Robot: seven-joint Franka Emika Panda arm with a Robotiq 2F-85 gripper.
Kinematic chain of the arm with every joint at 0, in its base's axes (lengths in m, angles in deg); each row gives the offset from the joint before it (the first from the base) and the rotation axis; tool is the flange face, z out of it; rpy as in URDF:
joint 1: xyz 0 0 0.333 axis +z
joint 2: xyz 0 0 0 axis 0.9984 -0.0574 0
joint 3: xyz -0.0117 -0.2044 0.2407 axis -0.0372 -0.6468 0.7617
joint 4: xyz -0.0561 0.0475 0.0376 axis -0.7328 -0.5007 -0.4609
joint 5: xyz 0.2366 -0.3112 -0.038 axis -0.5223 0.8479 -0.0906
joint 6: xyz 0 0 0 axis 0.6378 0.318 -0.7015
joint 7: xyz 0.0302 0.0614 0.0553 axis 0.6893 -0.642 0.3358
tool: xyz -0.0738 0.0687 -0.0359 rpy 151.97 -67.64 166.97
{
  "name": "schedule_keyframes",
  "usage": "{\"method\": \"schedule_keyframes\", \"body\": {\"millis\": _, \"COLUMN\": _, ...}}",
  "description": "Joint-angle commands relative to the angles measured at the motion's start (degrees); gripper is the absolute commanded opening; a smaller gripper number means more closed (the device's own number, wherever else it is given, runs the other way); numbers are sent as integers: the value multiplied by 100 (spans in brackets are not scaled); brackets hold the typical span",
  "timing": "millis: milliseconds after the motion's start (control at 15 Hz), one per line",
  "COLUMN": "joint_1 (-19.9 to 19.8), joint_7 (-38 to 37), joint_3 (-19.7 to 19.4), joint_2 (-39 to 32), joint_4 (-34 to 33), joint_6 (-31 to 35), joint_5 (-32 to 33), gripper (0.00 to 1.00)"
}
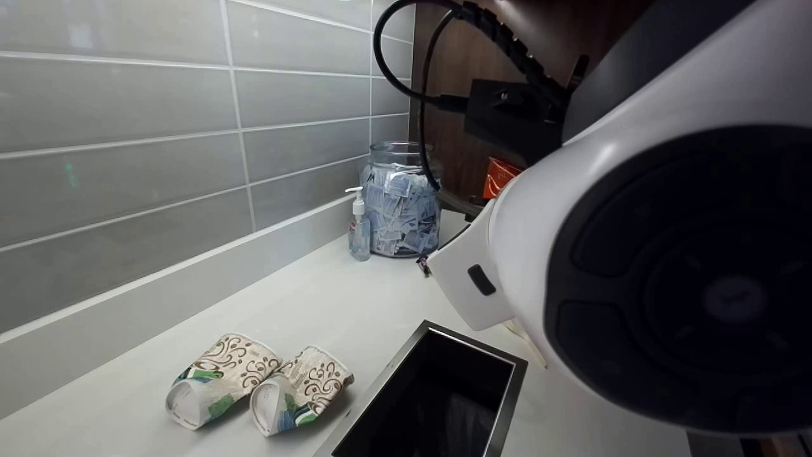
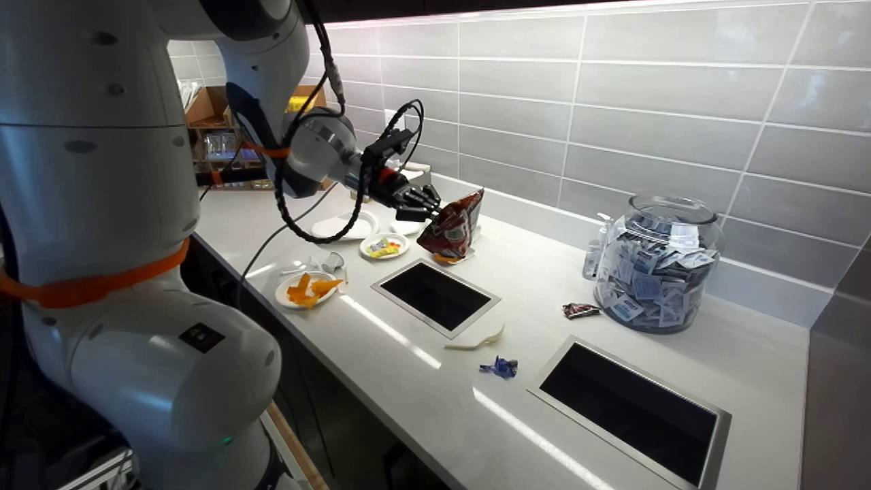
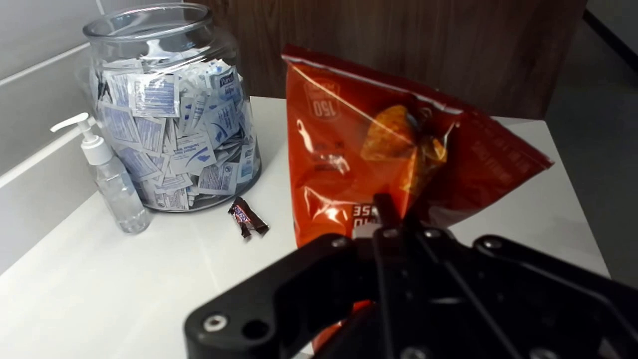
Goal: Empty the packet of doritos into the trash can on the left
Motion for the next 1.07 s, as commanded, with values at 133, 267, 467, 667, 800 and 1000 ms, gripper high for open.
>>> {"method": "schedule_keyframes", "body": {"millis": 133, "joint_1": 1, "joint_7": -69, "joint_3": 50, "joint_2": -45, "joint_4": 16, "joint_6": -165, "joint_5": 84, "gripper": 0}}
{"method": "schedule_keyframes", "body": {"millis": 267, "joint_1": 50, "joint_7": -4, "joint_3": 60, "joint_2": -132, "joint_4": -29, "joint_6": -456, "joint_5": 163, "gripper": 0}}
{"method": "schedule_keyframes", "body": {"millis": 467, "joint_1": -3, "joint_7": -47, "joint_3": 64, "joint_2": -52, "joint_4": 37, "joint_6": -198, "joint_5": 97, "gripper": 0}}
{"method": "schedule_keyframes", "body": {"millis": 667, "joint_1": -7, "joint_7": -131, "joint_3": 53, "joint_2": -58, "joint_4": 19, "joint_6": -272, "joint_5": 60, "gripper": 0}}
{"method": "schedule_keyframes", "body": {"millis": 800, "joint_1": -28, "joint_7": -75, "joint_3": 70, "joint_2": 9, "joint_4": 87, "joint_6": -60, "joint_5": 98, "gripper": 0}}
{"method": "schedule_keyframes", "body": {"millis": 1000, "joint_1": -81, "joint_7": -178, "joint_3": 61, "joint_2": 69, "joint_4": 123, "joint_6": 157, "joint_5": 25, "gripper": 0}}
